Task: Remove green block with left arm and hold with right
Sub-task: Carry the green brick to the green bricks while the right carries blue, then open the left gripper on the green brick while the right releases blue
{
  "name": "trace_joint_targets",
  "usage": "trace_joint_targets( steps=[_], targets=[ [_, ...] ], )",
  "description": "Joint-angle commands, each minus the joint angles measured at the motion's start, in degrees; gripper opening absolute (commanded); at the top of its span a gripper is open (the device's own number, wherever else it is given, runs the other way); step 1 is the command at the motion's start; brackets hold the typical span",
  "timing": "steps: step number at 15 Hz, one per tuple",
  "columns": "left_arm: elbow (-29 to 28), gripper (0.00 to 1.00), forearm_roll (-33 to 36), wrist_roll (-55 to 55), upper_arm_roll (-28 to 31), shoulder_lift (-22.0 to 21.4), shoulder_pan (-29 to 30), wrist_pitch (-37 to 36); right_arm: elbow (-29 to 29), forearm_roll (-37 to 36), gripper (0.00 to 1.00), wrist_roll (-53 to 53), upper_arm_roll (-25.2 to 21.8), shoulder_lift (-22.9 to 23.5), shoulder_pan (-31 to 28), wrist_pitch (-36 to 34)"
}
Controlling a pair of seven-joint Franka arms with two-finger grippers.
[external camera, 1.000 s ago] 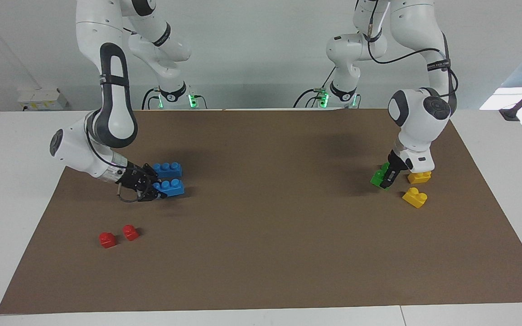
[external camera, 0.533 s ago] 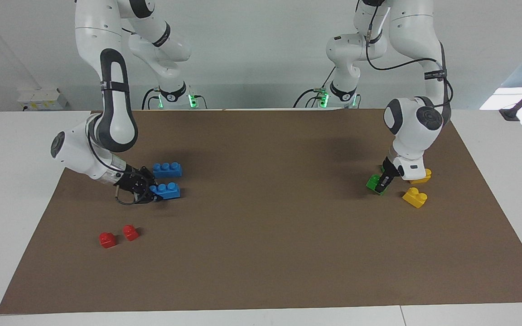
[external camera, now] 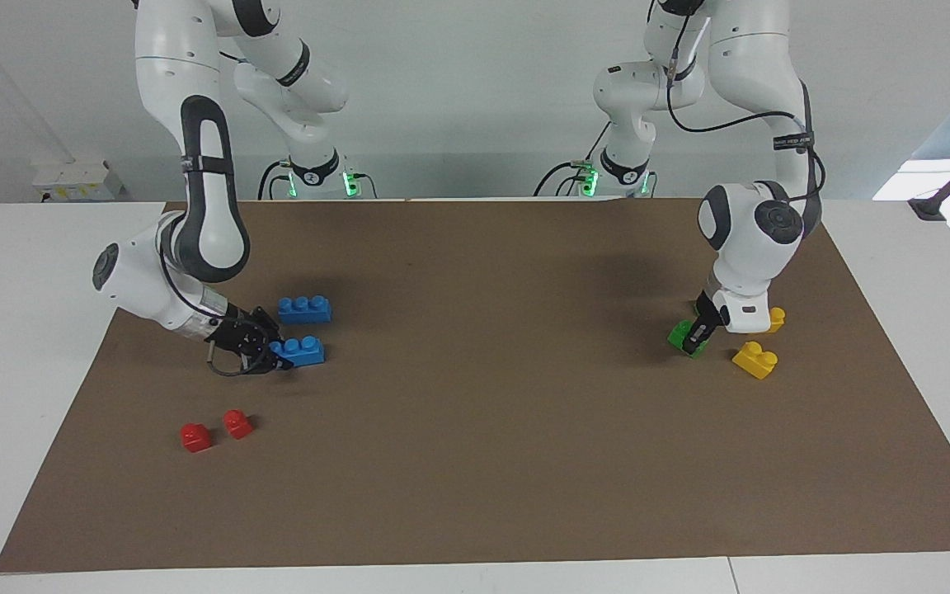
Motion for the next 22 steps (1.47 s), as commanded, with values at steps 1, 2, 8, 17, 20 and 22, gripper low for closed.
trace_joint_targets(
  steps=[1, 2, 8, 17, 20, 22],
  targets=[
    [1.14, 0.0, 1.25, 1.75, 0.26, 1.18, 0.0, 0.06, -0.46, -0.94, 0.0, -1.37, 0.8, 1.2, -0.72, 2.18],
    [1.14, 0.0, 1.25, 1.76, 0.26, 1.18, 0.0, 0.06, -0.46, -0.94, 0.0, -1.37, 0.8, 1.2, -0.71, 2.01],
    [1.58, 1.0, 1.25, 2.81, 0.17, -0.48, 0.62, -0.73, 0.33, -2.61, 0.81, -1.02, 0.8, 0.68, 0.08, 1.22],
    [13.36, 1.0, 1.25, 12.46, 0.26, -2.85, 0.62, -15.93, 7.27, -5.87, 0.99, 7.24, 1.33, -8.1, 1.13, -16.17],
    [13.62, 1.0, 1.25, 17.91, 0.35, -6.28, 0.7, -18.56, 8.5, -8.13, 1.0, 5.93, 1.15, -12.67, 0.96, -20.74],
    [15.02, 1.0, 1.25, 21.25, 0.35, -9.18, 0.88, -22.24, 9.9, -13.4, 1.0, 3.56, 1.42, -16.62, 1.04, -23.2]
  ],
)
